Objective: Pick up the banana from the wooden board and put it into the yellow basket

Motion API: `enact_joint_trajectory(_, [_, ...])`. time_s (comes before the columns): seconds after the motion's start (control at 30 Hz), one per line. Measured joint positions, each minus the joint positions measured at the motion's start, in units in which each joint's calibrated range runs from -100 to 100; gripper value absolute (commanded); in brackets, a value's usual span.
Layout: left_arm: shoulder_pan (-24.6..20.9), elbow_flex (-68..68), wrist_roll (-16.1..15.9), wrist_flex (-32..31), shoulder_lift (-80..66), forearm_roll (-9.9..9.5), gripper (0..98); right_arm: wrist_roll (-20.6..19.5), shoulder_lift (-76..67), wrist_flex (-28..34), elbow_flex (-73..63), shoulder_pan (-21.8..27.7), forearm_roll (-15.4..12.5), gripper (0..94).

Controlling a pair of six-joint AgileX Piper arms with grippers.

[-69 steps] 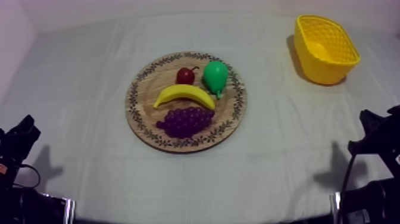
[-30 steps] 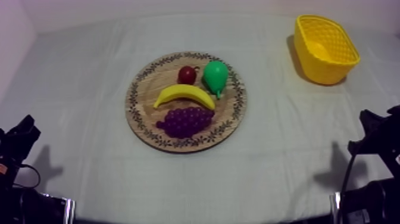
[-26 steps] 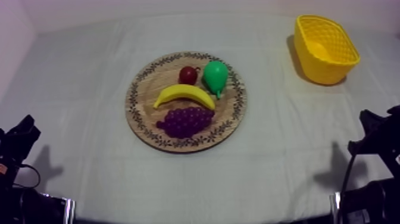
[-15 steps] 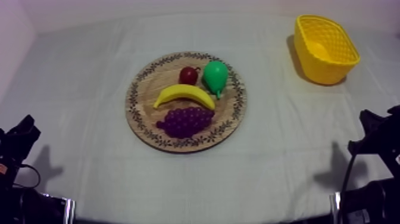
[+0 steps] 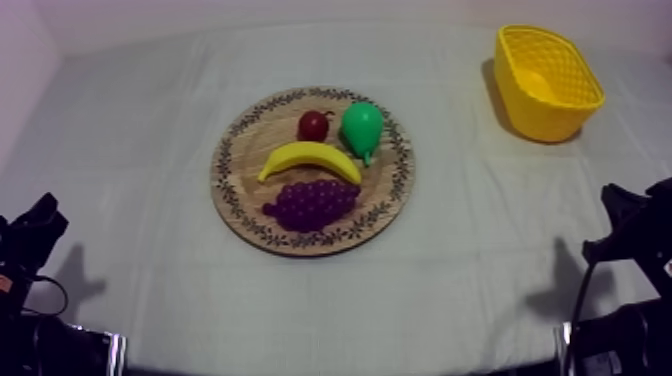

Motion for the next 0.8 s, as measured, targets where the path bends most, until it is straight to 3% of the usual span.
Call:
enact_joint_trajectory(0.43, [0.0,0.0,0.0,0.0,0.0,0.0,0.1,-0.8,13.1,-0.2,-9.4,-1.7,1.9,0.6])
enact_joint_trajectory(0.8, [0.0,0.0,0.0,0.0,0.0,0.0,0.1,-1.0,35.1,7.7,-33.1,-7.1,3.1,0.6])
